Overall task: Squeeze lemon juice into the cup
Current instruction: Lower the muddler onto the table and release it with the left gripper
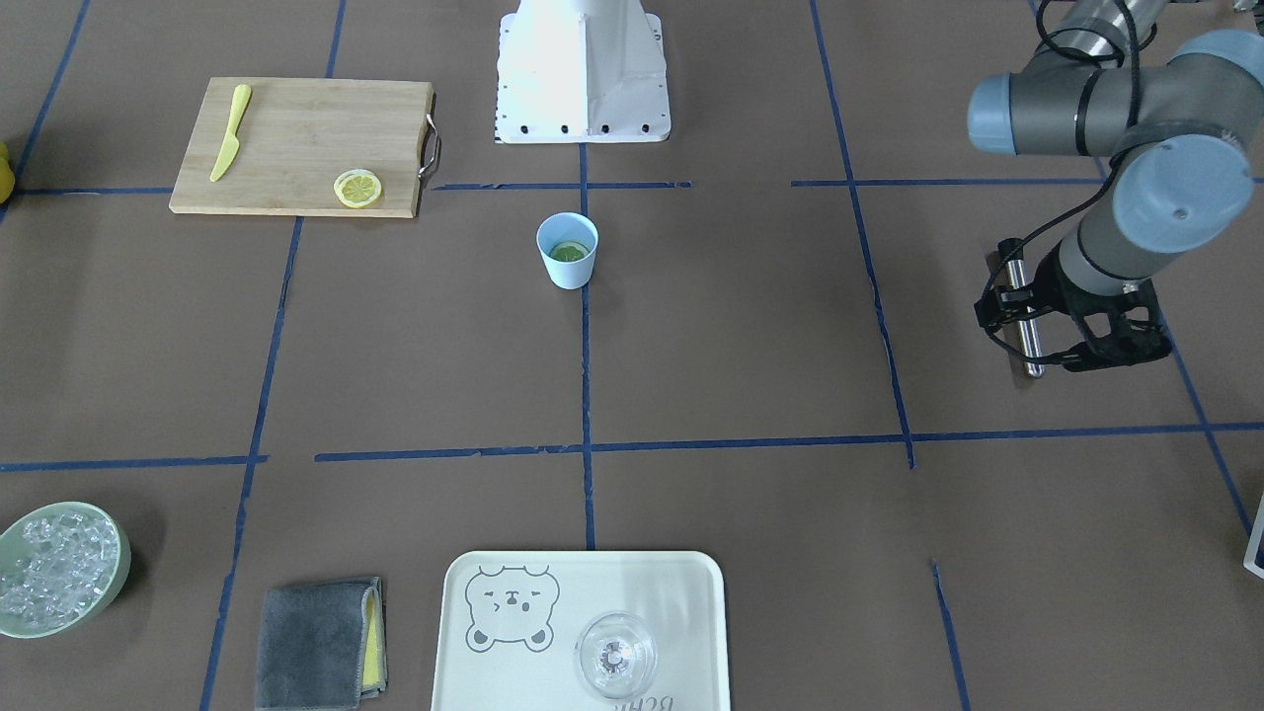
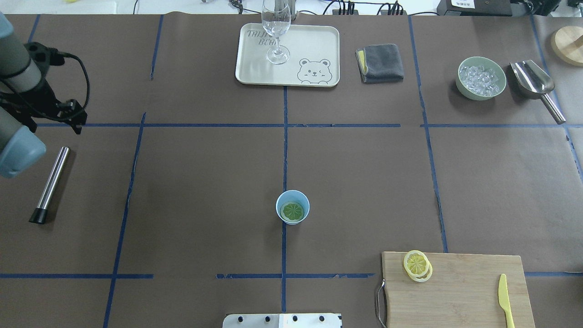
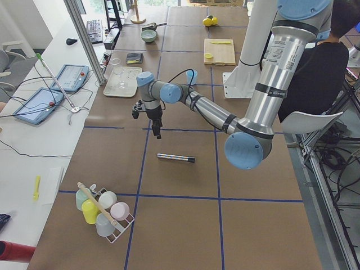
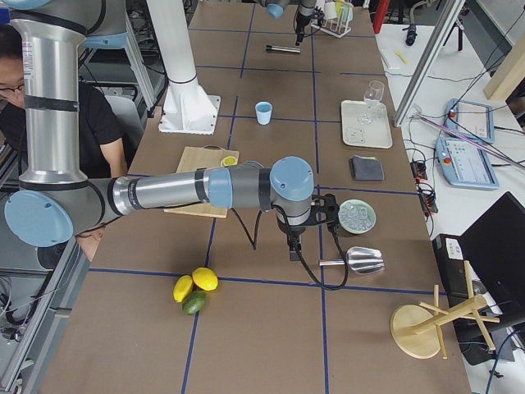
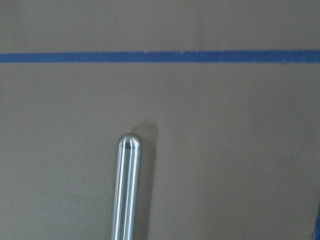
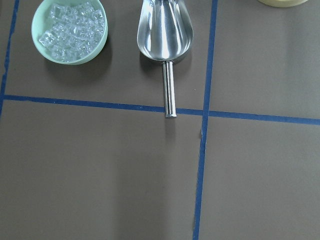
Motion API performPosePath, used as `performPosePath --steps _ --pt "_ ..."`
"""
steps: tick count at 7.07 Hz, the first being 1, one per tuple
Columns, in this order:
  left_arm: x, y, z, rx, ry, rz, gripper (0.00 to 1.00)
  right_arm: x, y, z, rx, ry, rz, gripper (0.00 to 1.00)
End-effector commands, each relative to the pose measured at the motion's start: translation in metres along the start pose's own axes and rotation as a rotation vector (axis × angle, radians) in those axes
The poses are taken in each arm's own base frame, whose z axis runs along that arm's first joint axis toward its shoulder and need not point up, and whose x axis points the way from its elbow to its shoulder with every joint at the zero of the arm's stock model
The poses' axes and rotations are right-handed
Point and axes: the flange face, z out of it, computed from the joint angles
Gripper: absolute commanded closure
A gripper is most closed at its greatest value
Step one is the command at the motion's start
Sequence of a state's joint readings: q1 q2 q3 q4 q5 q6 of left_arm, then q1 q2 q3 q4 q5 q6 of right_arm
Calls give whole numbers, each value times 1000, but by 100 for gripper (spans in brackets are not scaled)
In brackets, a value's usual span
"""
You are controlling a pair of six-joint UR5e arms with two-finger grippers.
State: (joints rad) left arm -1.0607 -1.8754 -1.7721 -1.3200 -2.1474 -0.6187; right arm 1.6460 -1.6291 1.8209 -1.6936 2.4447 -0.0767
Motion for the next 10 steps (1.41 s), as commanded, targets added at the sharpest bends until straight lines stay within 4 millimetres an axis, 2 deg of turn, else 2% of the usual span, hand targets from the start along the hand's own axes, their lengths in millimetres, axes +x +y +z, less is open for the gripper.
performPosePath --steps 1,3,4,5,6,7,8,9,10 --pt "-70 -27 -87 141 58 63 0 1 0 2 -4 -5 5 0" --pt "-143 -35 -123 206 27 202 0 2 -3 2 -6 -4 1 0" --pt "-192 -28 -126 215 7 266 0 5 -2 4 -9 -6 6 0" --pt "-246 -8 -106 190 10 335 0 7 1 6 -16 1 13 0" --pt "-294 12 -77 170 82 347 0 14 8 11 -25 3 11 0" --pt "-326 36 -45 168 96 354 0 19 9 16 -33 4 29 0" --pt "-343 49 -20 155 97 314 0 19 9 16 -33 3 31 0" --pt "-354 47 -5 129 104 244 0 20 11 18 -39 2 37 0" --pt "-356 48 -2 123 107 236 0 22 10 18 -38 4 38 0"
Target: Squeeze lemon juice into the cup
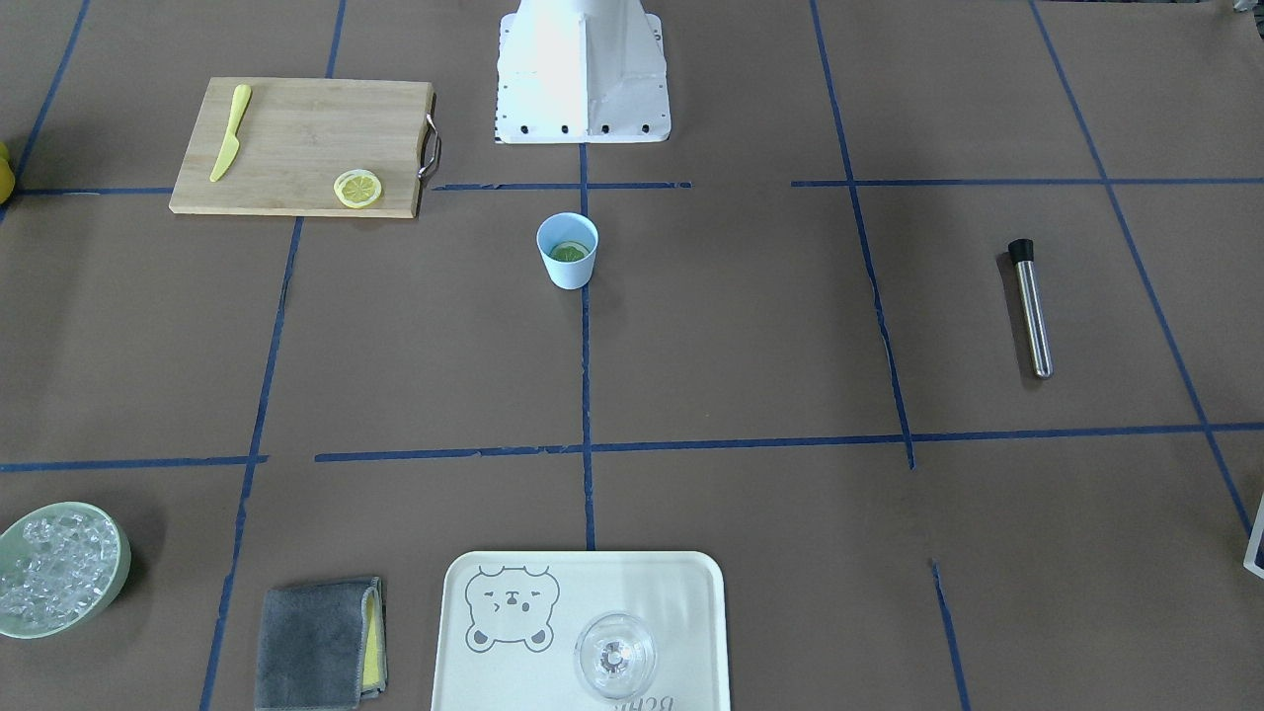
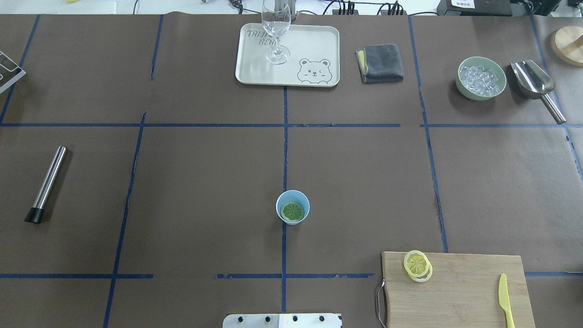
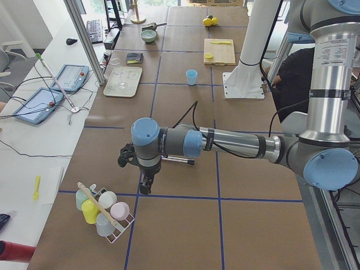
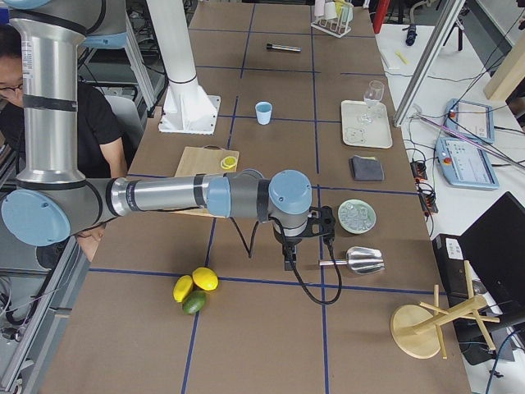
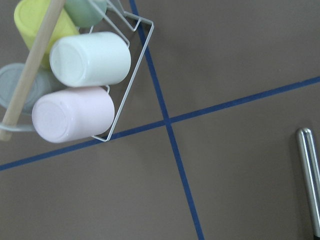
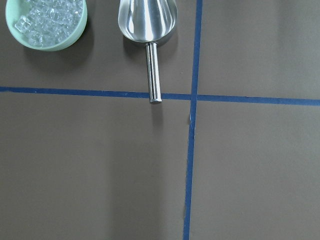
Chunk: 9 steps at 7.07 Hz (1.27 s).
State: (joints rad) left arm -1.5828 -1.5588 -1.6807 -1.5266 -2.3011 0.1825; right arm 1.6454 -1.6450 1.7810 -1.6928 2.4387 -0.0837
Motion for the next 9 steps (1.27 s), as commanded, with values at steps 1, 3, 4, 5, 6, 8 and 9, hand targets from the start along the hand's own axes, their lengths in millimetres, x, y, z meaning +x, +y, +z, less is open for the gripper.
performPosePath --steps 1,3,4,5,6,8,9 --pt "-12 8 13 -16 7 -35 0 0 -2 0 0 0 3 0" --pt "-8 3 11 -8 17 -32 0 1 -4 0 -1 0 3 0" --pt "-4 3 10 -1 53 -36 0 6 -4 5 -9 -1 15 0" --pt "-2 5 10 1 62 -73 0 7 -4 5 -10 -1 16 0" --pt "-2 5 9 1 60 -77 0 8 -3 6 -12 -1 18 0" --pt "-2 5 10 0 60 -78 0 13 -2 10 -21 1 23 0" --pt "-1 5 9 2 60 -76 0 18 -3 16 -31 0 32 0"
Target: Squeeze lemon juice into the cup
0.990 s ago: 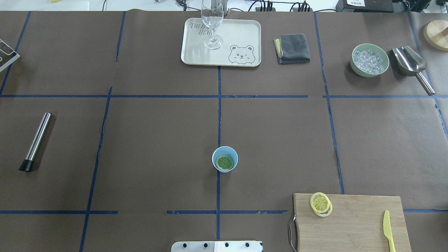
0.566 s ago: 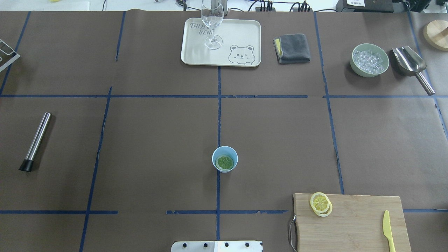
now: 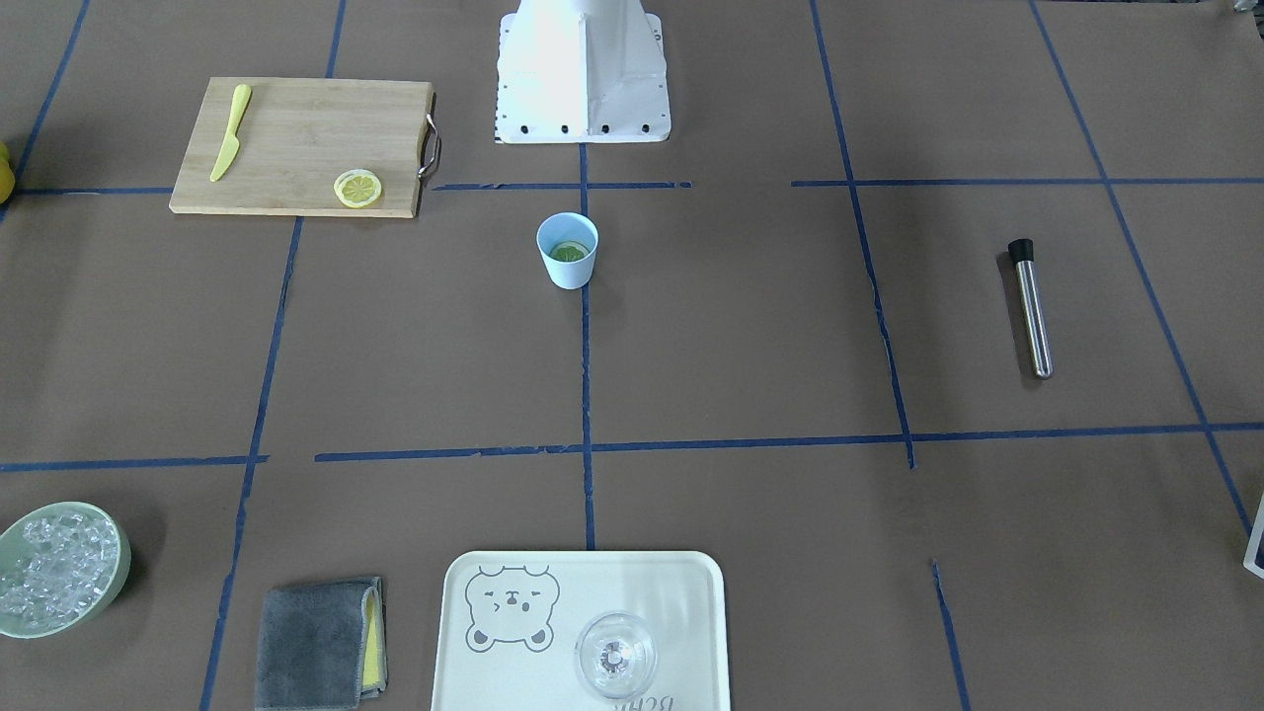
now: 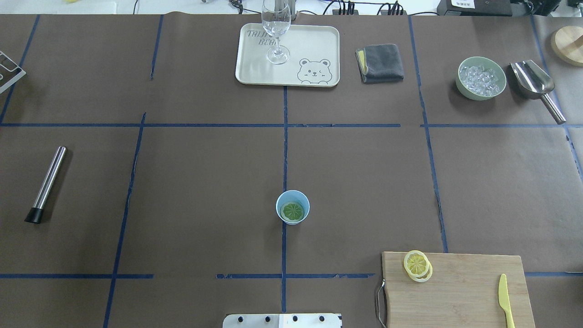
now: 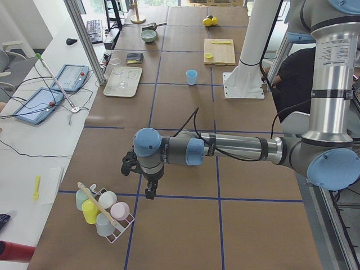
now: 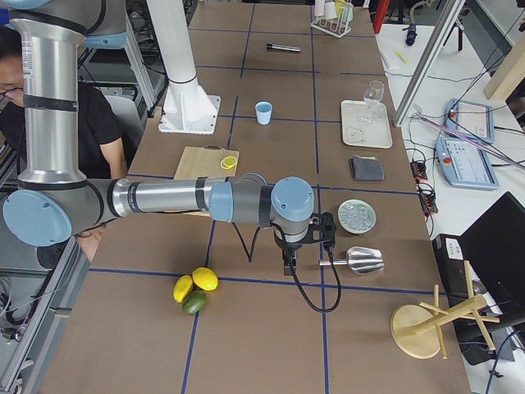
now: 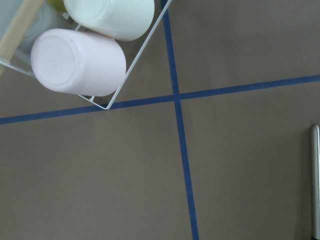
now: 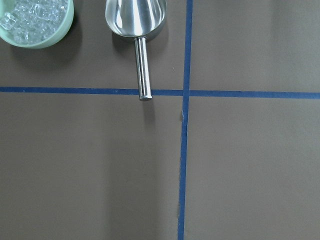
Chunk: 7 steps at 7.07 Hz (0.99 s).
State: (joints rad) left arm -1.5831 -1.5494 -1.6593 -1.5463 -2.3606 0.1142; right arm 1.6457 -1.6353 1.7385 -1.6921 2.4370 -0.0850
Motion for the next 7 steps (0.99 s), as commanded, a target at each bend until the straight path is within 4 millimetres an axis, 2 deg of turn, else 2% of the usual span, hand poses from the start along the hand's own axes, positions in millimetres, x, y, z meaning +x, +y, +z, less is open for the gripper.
performPosePath --steps 1,7 --pt "3 -1 -3 6 0 3 0 7 -2 6 -13 14 8 0" --pt "0 -1 0 0 0 -2 0 6 -3 5 -11 22 7 0"
